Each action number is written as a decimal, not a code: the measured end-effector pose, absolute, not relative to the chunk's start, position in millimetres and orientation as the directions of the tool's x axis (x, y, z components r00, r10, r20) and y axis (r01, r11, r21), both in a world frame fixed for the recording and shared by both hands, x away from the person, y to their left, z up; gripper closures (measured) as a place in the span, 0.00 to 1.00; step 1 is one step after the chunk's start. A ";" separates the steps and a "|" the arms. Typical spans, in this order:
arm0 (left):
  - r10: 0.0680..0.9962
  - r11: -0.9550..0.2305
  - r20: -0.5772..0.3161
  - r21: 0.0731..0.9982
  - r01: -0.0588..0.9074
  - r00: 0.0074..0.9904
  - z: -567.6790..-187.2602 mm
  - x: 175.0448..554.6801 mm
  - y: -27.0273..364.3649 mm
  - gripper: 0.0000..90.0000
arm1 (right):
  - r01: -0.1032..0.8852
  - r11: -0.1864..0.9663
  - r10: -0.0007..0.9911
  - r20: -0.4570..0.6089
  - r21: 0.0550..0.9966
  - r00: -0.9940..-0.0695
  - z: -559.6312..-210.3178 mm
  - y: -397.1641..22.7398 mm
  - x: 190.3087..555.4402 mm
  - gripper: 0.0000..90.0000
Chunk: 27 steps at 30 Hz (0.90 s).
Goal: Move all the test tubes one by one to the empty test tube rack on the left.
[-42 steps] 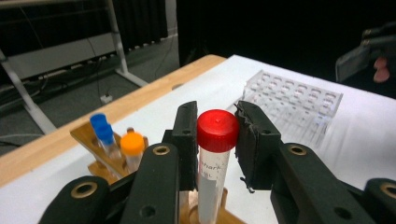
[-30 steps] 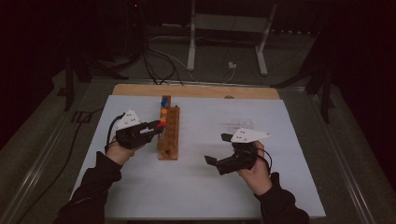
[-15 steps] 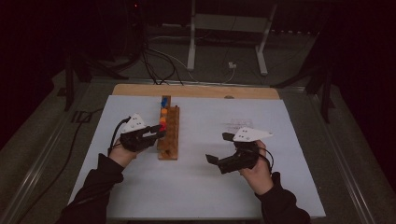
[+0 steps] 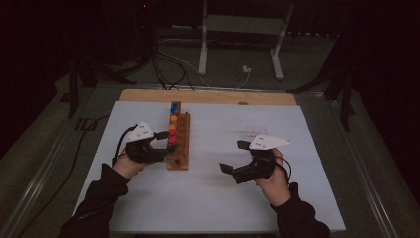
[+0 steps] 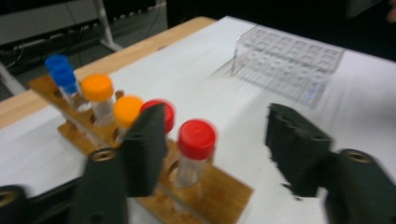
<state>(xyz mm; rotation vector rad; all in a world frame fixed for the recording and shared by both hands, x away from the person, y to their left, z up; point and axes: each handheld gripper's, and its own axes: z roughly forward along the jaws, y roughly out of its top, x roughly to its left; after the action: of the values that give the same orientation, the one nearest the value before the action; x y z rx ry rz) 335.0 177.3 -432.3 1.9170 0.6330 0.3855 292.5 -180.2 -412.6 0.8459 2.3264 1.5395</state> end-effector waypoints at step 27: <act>0.478 -0.336 -0.119 0.891 0.307 0.870 -444.8 272.4 198.8 0.00 | 0.378 0.294 0.603 0.137 0.878 -0.786 -441.3 -198.5 283.6 0.00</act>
<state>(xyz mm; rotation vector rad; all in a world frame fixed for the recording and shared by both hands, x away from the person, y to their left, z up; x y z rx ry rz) 272.4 198.8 -444.8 1.9468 0.5776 0.1961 283.6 -198.5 -441.3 0.9040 2.3403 1.4940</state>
